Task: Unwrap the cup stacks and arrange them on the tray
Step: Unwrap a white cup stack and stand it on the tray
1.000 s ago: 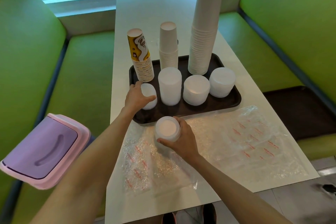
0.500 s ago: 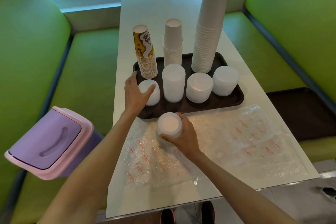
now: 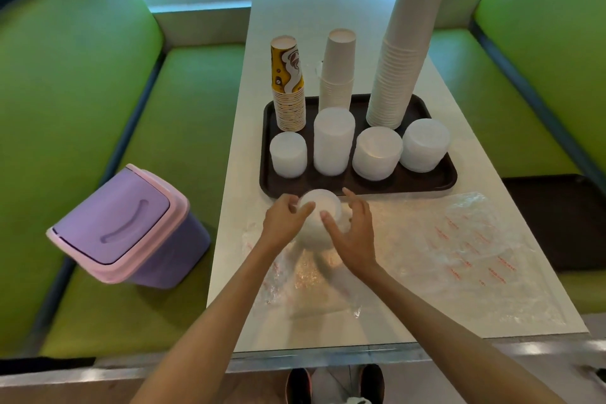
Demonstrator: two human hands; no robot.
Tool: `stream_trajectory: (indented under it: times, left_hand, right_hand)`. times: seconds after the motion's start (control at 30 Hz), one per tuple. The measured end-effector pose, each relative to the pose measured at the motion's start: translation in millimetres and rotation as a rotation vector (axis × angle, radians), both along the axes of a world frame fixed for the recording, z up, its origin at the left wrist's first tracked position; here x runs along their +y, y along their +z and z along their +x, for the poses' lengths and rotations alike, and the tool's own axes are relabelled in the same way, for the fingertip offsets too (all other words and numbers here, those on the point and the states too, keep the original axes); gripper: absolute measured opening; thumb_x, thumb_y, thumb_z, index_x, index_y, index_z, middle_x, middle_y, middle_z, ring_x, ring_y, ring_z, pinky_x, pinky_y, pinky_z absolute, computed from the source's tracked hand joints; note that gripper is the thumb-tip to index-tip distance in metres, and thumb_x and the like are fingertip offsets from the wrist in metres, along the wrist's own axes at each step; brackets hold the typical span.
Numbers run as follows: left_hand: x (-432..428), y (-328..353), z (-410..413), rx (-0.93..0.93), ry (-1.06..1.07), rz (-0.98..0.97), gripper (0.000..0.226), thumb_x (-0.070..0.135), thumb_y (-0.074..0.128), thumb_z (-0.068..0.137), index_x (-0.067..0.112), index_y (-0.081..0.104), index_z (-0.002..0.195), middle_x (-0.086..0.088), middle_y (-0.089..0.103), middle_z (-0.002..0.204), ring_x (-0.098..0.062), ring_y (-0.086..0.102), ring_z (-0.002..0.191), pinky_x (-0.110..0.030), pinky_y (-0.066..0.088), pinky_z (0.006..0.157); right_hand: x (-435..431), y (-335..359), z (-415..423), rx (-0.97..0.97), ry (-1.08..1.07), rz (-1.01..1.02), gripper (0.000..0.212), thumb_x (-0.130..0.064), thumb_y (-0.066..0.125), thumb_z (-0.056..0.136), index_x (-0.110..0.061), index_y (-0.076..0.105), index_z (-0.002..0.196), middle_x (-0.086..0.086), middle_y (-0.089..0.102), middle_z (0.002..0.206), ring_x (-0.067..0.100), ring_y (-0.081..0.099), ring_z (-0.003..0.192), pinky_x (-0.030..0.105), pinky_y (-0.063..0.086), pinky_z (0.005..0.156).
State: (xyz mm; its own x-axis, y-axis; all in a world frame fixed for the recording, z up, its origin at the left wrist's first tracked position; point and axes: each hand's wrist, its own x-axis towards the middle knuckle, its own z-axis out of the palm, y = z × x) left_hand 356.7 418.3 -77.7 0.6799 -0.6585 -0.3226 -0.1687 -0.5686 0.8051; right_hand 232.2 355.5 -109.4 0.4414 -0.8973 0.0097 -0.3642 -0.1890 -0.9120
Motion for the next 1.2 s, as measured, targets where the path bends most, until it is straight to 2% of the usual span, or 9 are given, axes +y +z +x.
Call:
stream_trajectory:
  times: [0.1,0.2,0.43,0.6,0.73,0.87,1.0,1.1,1.2]
  left_hand:
    - [1,-4,-8,0.088,0.034,0.037,0.051,0.039,0.064,0.087,0.011,0.052,0.128,-0.009,0.059,0.123,-0.028,0.058,0.108,-0.046,0.052,0.091]
    - [-1,-2,-16,0.092,0.043,0.053,0.051,0.036,0.061,0.09,0.008,0.05,0.13,-0.012,0.058,0.126,-0.029,0.057,0.11,-0.046,0.052,0.092]
    - [-7,-2,-19,0.146,0.114,0.047,0.053,0.032,0.064,0.088,0.008,0.048,0.132,-0.012,0.055,0.129,-0.028,0.054,0.111,-0.036,0.05,0.089]
    - [-11,-1,-21,0.145,0.129,0.0,0.055,0.035,0.068,0.084,0.007,0.053,0.129,-0.009,0.058,0.124,-0.023,0.056,0.105,-0.029,0.047,0.081]
    - [-13,4,-22,0.145,0.14,-0.04,0.05,0.034,0.068,0.084,0.008,0.054,0.125,-0.007,0.059,0.119,-0.019,0.054,0.099,-0.03,0.047,0.082]
    - [-13,10,-20,0.135,0.155,-0.078,0.05,0.031,0.07,0.083,0.01,0.053,0.126,-0.005,0.058,0.118,-0.02,0.054,0.102,-0.032,0.049,0.087]
    - [-9,22,-12,0.167,0.111,-0.147,0.046,0.025,0.071,0.081,0.009,0.056,0.122,-0.006,0.061,0.114,-0.021,0.058,0.102,-0.033,0.052,0.085]
    - [-6,34,-8,0.174,0.008,-0.138,0.041,0.024,0.071,0.082,0.012,0.056,0.118,0.0,0.06,0.105,-0.018,0.058,0.098,-0.026,0.049,0.078]
    - [-6,44,-9,0.127,-0.106,-0.087,0.045,0.024,0.071,0.081,0.013,0.054,0.122,-0.001,0.058,0.112,-0.018,0.056,0.103,-0.026,0.047,0.081]
  right_hand:
    - [-2,5,2,0.013,-0.09,0.155,0.041,-0.036,0.057,0.094,-0.016,0.051,0.129,0.001,0.052,0.128,0.021,0.053,0.116,0.034,0.049,0.094]
    - [-3,5,5,0.063,-0.089,0.208,0.039,-0.032,0.056,0.095,-0.013,0.054,0.129,0.006,0.057,0.128,0.021,0.055,0.114,0.039,0.05,0.096]
    - [-4,7,10,0.072,-0.079,0.245,0.034,-0.027,0.053,0.097,-0.011,0.056,0.127,0.005,0.061,0.119,0.017,0.056,0.104,0.032,0.049,0.091]
    - [-7,12,10,0.024,-0.122,0.3,0.029,-0.025,0.051,0.098,-0.01,0.058,0.122,0.002,0.06,0.108,0.021,0.058,0.103,0.037,0.051,0.093]
    - [-10,19,10,0.008,-0.143,0.338,0.032,-0.025,0.052,0.098,-0.01,0.055,0.126,0.006,0.059,0.117,0.02,0.056,0.107,0.036,0.05,0.096]
    - [-13,27,10,-0.067,-0.148,0.42,0.035,-0.026,0.054,0.097,-0.013,0.051,0.129,0.004,0.056,0.122,0.017,0.053,0.106,0.031,0.049,0.091]
    - [-21,37,9,-0.099,-0.106,0.531,0.053,-0.041,0.059,0.092,-0.014,0.045,0.135,0.008,0.053,0.129,0.023,0.053,0.114,0.042,0.051,0.096]
    - [-32,49,10,-0.025,-0.04,0.563,0.07,-0.057,0.058,0.086,-0.015,0.041,0.139,0.006,0.049,0.135,0.024,0.051,0.119,0.044,0.048,0.098]
    - [-38,66,13,0.005,0.097,0.636,0.067,-0.061,0.05,0.088,-0.018,0.043,0.139,0.0,0.049,0.126,0.019,0.049,0.11,0.039,0.044,0.098]
